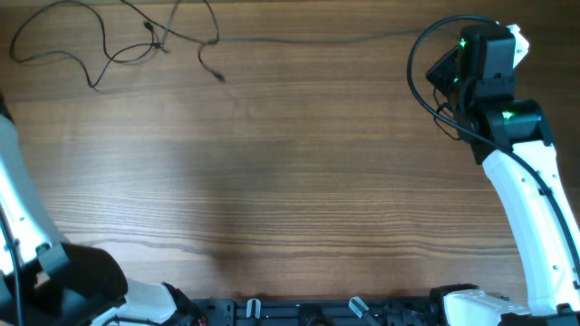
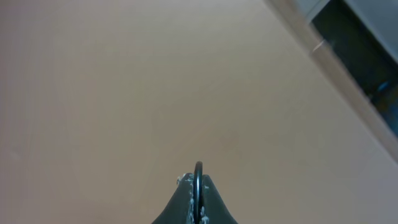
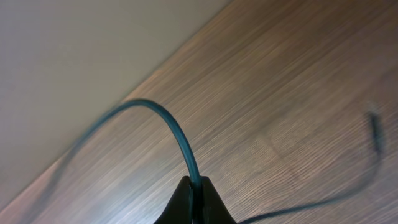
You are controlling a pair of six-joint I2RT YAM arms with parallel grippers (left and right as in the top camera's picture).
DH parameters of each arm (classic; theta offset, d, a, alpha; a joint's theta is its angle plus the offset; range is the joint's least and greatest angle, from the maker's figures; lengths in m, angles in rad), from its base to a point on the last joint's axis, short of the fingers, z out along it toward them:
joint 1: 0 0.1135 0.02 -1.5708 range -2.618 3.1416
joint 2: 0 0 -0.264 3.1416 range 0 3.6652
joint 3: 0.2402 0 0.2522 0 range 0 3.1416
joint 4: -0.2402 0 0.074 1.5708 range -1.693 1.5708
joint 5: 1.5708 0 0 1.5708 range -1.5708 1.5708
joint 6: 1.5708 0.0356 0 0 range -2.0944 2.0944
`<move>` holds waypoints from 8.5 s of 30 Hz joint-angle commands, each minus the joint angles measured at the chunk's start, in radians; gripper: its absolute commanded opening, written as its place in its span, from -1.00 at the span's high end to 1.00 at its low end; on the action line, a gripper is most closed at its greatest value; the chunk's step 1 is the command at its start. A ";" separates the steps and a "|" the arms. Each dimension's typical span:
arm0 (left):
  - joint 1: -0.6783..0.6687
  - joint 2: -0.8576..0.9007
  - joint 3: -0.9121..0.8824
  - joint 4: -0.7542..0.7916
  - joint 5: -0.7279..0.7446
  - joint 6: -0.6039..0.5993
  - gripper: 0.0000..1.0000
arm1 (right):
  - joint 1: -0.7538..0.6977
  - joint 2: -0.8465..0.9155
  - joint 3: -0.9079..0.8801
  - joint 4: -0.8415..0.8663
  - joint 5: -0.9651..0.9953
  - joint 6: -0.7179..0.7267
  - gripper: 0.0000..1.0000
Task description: Untangle cables
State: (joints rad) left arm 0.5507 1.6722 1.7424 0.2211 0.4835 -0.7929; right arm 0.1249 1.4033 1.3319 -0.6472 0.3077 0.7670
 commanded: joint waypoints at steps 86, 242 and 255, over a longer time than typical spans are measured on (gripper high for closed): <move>0.096 0.168 0.010 -0.916 -0.649 0.222 0.92 | -0.005 0.080 0.002 -0.028 -0.266 -0.060 -1.00; 0.017 0.592 -0.089 -0.729 -0.267 1.209 0.92 | -0.005 0.080 0.002 -0.042 -0.440 -0.108 -1.00; 0.119 0.562 -0.085 -0.808 -0.266 0.440 0.92 | -0.005 0.080 0.002 -0.025 -0.444 -0.139 -0.99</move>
State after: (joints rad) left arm 0.6075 2.2440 1.6566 -0.6529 0.0933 -0.0151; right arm 0.1223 1.4719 1.3323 -0.6632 -0.1238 0.6483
